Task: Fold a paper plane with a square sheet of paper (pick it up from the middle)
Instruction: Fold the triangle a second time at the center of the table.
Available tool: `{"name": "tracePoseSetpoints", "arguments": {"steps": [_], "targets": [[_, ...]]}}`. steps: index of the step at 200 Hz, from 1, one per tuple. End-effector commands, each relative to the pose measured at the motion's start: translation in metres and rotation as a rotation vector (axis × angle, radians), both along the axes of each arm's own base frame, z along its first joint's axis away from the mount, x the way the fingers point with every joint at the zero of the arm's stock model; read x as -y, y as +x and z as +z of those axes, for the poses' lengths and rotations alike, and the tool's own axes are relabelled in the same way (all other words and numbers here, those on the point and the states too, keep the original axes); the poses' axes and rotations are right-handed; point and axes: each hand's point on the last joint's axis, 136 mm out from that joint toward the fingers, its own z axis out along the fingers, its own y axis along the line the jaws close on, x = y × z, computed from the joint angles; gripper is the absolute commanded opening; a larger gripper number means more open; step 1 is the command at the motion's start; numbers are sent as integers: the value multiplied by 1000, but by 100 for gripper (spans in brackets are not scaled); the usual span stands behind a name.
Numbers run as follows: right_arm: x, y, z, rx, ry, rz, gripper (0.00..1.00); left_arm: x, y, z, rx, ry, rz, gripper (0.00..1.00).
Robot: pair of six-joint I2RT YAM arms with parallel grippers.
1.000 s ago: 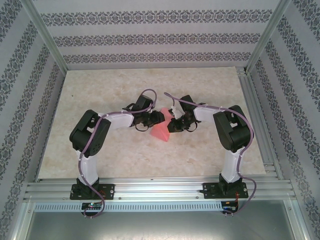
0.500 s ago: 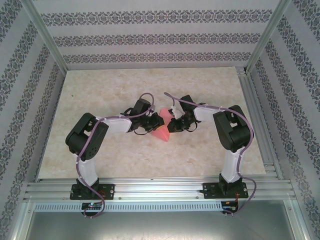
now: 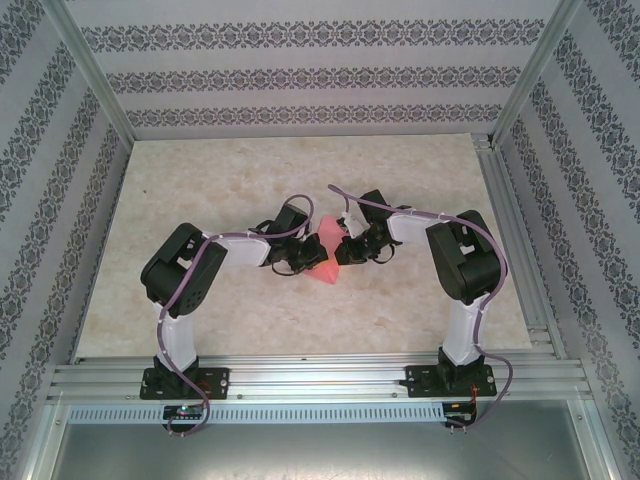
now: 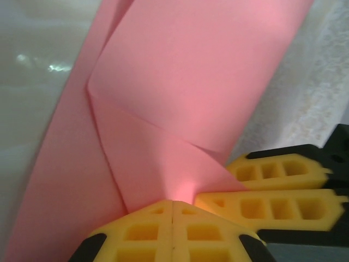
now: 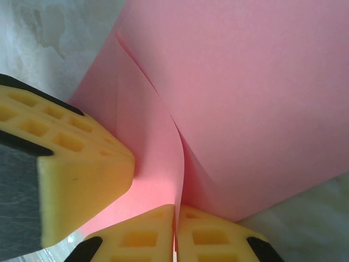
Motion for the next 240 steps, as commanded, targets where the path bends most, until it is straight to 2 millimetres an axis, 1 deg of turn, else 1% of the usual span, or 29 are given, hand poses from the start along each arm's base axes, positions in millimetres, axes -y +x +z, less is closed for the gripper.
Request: {"name": "tracePoseSetpoints", "arguments": {"steps": [1, 21, 34, 47, 77, 93, 110, 127, 156, 190, 211, 240], "targets": [[-2, 4, -5, 13, -16, 16, 10, -7, -11, -17, -16, 106, -35, 0], [-3, 3, -4, 16, -16, 19, 10, -7, -12, -22, -24, 111, -38, 1], [-3, 4, -3, 19, -15, 20, 10, -6, -12, -19, -13, 101, -43, 3], [-4, 3, -2, 19, -13, 20, 10, -2, -10, -8, 8, 70, -40, 5], [-6, 3, -2, 21, -12, 25, 10, 12, -5, 26, 71, -19, -55, 11], [-6, 2, -3, 19, -15, 26, 10, 16, -6, 39, 90, -40, -64, 13], [-6, 3, -2, 22, -15, 25, 10, 18, -12, 43, 92, -48, -63, 14], [-7, 4, 0, 24, -5, 27, 10, 20, -17, 43, 85, -56, -63, 14], [-12, 8, 10, 43, 15, 31, 10, 21, -26, 33, 63, -55, -60, 13], [-14, 12, 15, 52, 24, 35, 9, 14, -29, 18, 51, -13, -42, 11], [-14, 12, 12, 46, 20, 36, 9, 13, -30, 12, 47, -6, -38, 11], [-13, 11, 7, 33, 15, 38, 10, 20, -31, 3, 29, -27, -52, 11]]}}
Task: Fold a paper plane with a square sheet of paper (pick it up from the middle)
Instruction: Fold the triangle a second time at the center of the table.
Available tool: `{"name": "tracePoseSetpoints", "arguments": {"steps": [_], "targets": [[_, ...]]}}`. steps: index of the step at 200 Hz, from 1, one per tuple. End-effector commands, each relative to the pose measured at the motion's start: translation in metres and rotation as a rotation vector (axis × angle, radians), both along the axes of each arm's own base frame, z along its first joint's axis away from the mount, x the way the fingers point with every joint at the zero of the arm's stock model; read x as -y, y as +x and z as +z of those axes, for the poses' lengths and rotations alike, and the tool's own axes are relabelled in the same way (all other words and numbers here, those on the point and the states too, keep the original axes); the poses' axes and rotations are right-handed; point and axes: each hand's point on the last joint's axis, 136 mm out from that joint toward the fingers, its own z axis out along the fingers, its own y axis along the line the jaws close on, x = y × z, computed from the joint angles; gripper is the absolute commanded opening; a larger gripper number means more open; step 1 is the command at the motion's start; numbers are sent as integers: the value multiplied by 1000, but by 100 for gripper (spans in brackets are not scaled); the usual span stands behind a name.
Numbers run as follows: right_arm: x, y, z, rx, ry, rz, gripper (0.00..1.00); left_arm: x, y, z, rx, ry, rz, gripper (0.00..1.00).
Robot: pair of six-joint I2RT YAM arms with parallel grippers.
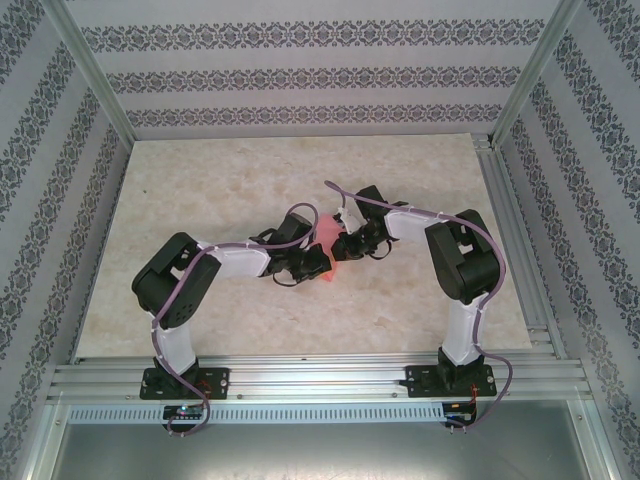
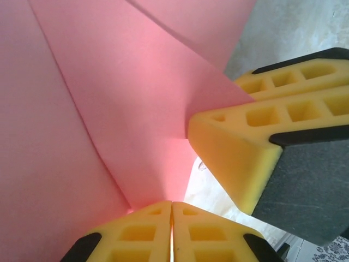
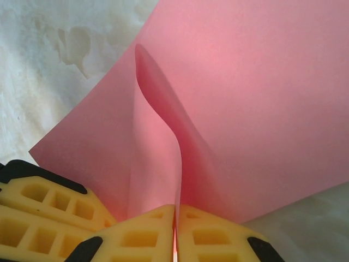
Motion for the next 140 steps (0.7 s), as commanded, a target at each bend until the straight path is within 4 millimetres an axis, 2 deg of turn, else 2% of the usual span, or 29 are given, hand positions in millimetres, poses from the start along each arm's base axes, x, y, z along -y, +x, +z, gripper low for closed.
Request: {"name": "tracePoseSetpoints", "arguments": {"steps": [1, 46, 66, 140], "targets": [[-4, 2, -3, 8, 4, 22, 10, 11, 0, -8, 0, -26, -6, 11], [-2, 3, -6, 6, -8, 21, 10, -4, -16, -37, -59, 50, 4, 10], [-3, 3, -6, 6, -5, 18, 10, -7, -21, -41, -63, 50, 8, 10], [-1, 3, -10, 2, -23, 17, 10, 5, -9, 7, 32, -6, -20, 15]]}}
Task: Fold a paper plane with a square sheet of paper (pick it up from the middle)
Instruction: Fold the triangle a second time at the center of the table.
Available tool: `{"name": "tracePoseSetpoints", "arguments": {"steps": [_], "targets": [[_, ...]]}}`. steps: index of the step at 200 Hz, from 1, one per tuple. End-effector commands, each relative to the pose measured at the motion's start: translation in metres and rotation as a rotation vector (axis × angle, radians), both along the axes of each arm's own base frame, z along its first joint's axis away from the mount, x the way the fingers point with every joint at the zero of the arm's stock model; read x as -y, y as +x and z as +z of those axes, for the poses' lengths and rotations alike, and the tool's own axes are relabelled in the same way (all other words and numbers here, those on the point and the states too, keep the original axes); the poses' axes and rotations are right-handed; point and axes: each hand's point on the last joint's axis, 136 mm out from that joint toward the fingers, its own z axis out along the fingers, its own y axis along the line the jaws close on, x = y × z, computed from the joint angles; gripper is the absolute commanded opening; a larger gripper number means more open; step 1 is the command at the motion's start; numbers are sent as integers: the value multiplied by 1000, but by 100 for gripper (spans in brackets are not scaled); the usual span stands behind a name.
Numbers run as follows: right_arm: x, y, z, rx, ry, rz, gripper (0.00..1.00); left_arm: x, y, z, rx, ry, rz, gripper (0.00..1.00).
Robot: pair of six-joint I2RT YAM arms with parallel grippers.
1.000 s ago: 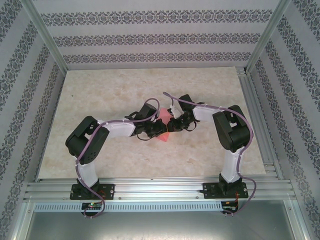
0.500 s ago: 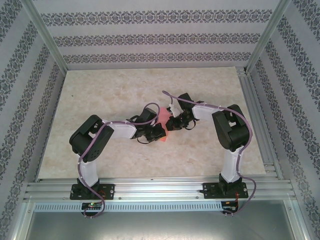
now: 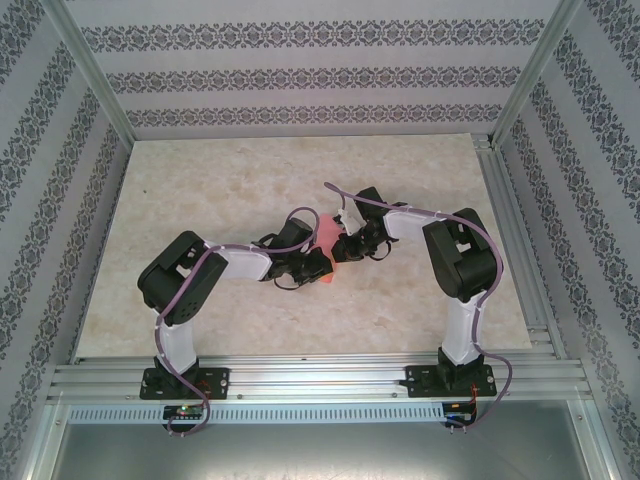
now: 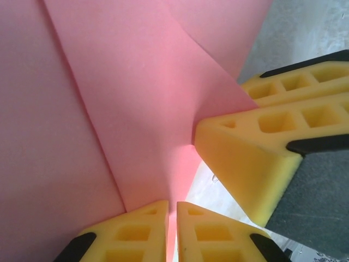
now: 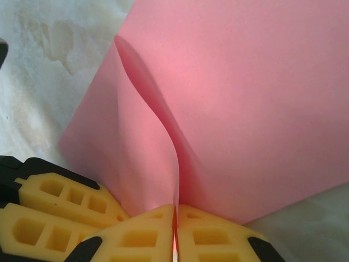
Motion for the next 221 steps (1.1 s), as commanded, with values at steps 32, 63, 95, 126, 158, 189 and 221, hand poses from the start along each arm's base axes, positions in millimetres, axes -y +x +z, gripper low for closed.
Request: {"name": "tracePoseSetpoints", "arguments": {"steps": [32, 63, 95, 126, 158, 189, 221], "targets": [[-2, 5, -3, 18, -11, 21, 10, 10, -10, 22, 32, -24, -54, 15], [-2, 4, -4, 12, -12, 21, 10, 24, -13, 23, 28, -62, -91, 15], [-2, 4, -4, 12, -12, 22, 10, 16, -18, 8, 5, 8, -84, 15], [-2, 4, -5, 12, -16, 23, 10, 10, -23, -11, -21, 35, -70, 14], [-1, 4, -5, 13, -19, 23, 10, 17, -27, -18, -38, 1, -88, 15], [-1, 5, -5, 14, -20, 22, 10, 24, -28, -10, -40, -46, -96, 16], [-1, 4, -4, 17, -24, 24, 10, 28, -26, 25, 16, -96, -109, 17]]}}
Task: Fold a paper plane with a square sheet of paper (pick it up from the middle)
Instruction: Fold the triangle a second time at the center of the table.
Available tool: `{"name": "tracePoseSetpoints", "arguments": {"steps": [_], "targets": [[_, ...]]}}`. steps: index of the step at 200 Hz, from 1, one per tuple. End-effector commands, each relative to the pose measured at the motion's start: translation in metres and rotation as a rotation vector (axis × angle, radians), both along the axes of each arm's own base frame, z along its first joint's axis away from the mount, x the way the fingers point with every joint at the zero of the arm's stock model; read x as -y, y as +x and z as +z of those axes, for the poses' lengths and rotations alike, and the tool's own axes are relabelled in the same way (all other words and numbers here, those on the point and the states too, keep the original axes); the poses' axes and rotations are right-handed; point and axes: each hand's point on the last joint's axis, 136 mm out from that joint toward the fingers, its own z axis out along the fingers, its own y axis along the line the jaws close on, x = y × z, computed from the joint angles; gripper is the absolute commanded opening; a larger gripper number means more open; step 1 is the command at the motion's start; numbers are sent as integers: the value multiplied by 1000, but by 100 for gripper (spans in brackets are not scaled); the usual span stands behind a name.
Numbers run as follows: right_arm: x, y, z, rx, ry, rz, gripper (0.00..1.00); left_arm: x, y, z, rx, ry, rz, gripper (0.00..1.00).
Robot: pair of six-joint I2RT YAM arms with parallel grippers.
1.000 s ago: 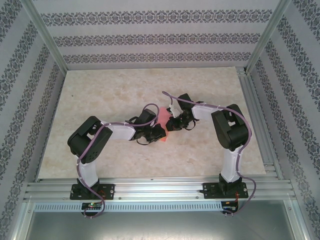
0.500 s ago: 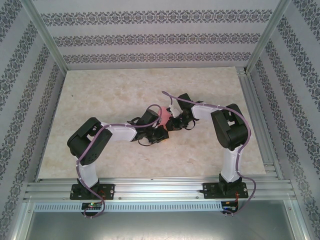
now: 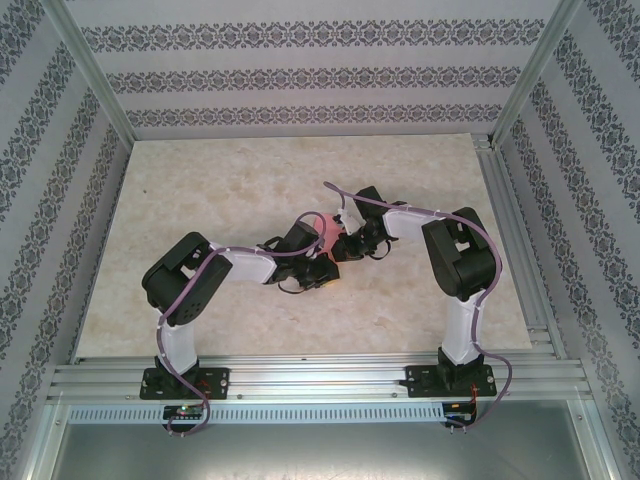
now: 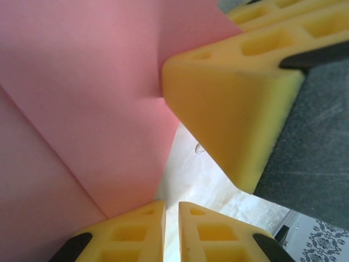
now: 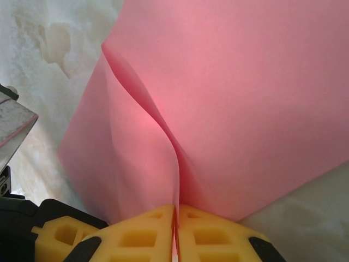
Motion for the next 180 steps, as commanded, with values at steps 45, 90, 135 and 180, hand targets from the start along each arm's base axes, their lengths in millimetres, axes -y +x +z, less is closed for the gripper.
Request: {"name": "tracePoseSetpoints", "arguments": {"steps": [45, 90, 135, 180], "targets": [[0, 3, -1, 22, -16, 20, 10, -17, 3, 76, 205, 16, 34, 18], [-1, 3, 0, 25, -9, 19, 11, -27, 12, 67, 196, 39, 111, 16], [-3, 4, 4, 26, 5, 20, 14, -21, 14, 38, 131, 49, 115, 14], [-7, 8, 19, 50, 41, 18, 17, -19, 19, 22, 115, 53, 140, 14]]}}
